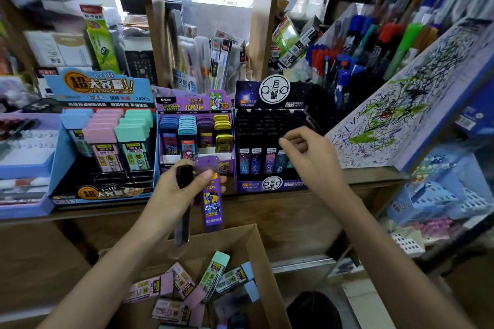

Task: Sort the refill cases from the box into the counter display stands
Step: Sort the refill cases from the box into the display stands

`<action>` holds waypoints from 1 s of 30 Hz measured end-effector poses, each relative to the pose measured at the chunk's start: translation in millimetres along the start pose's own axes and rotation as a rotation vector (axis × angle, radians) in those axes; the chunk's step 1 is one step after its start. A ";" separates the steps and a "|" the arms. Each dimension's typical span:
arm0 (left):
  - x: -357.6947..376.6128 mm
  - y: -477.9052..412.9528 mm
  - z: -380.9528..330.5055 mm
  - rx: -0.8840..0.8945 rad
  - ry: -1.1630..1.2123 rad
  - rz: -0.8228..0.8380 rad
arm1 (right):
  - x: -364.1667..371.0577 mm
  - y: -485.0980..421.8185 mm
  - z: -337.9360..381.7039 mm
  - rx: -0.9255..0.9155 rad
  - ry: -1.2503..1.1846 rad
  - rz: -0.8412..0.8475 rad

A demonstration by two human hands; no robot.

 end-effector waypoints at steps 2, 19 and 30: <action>-0.4 -0.5 -5.0 0.025 -0.025 0.006 | 30.0 8.2 26.0 0.010 -0.177 0.203; -89.5 7.1 -42.8 0.163 -0.119 -0.272 | 67.2 -70.8 97.0 -0.113 -0.283 0.218; -117.2 -17.5 1.7 -0.085 0.141 -0.407 | 99.1 -89.6 81.2 -0.140 -0.100 0.189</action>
Point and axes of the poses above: each hand's wrist, its own y-axis away from the middle knuckle, its own x-axis out of the palm, z = x × y, the point moved 10 cm from there along -y, towards the middle knuckle, and after that the axes turned 2 degrees about y, right-handed, at the moved point
